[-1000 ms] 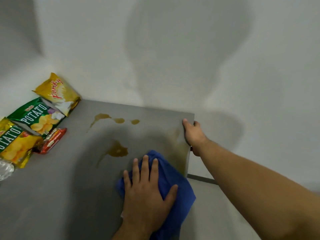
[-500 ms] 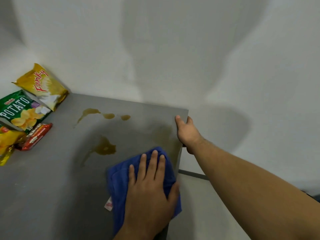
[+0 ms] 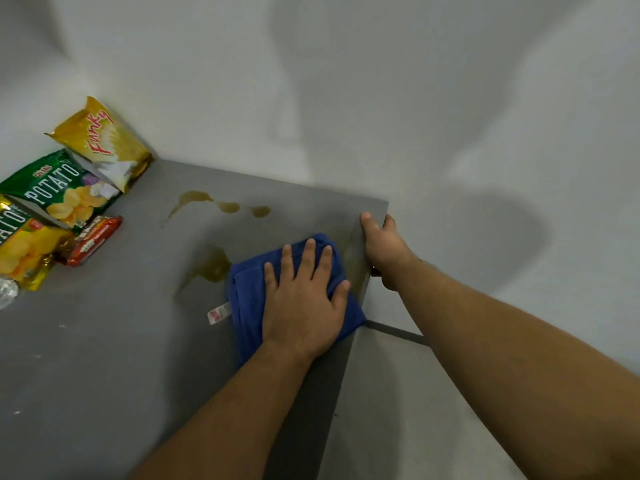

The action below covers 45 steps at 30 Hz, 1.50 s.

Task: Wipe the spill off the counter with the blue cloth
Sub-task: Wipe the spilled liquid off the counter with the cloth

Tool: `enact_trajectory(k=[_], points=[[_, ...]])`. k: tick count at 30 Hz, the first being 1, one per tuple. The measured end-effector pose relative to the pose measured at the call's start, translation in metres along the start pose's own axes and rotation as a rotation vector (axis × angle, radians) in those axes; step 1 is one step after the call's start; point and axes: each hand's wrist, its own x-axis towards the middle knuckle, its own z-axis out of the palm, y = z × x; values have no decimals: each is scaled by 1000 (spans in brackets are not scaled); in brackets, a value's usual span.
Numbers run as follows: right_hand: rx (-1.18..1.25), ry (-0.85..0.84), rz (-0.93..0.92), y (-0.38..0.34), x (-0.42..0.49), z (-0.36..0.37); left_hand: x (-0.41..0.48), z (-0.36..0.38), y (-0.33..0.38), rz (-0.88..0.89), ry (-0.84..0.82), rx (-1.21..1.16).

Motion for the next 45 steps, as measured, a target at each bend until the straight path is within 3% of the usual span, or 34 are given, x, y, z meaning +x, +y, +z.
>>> enact_trajectory(k=[4,8,20,33,41,45], points=[[-66,-78,14,-5,1,-10,-29,6,-3,41,30,2],[-105,-100,3,-8,0,-14,-46,6,-9,-55,42,45],[-126,-93,5,-11,0,-14,26,-3,2,-162,-24,12],[-125,-112,44,-17,-5,-17,-8,4,1,136,43,42],[-109,-104,37,-15,-3,-14,54,-4,4,-99,-42,18],[-94,-106,24,-12,1,-15,59,-1,22,-98,-32,23]])
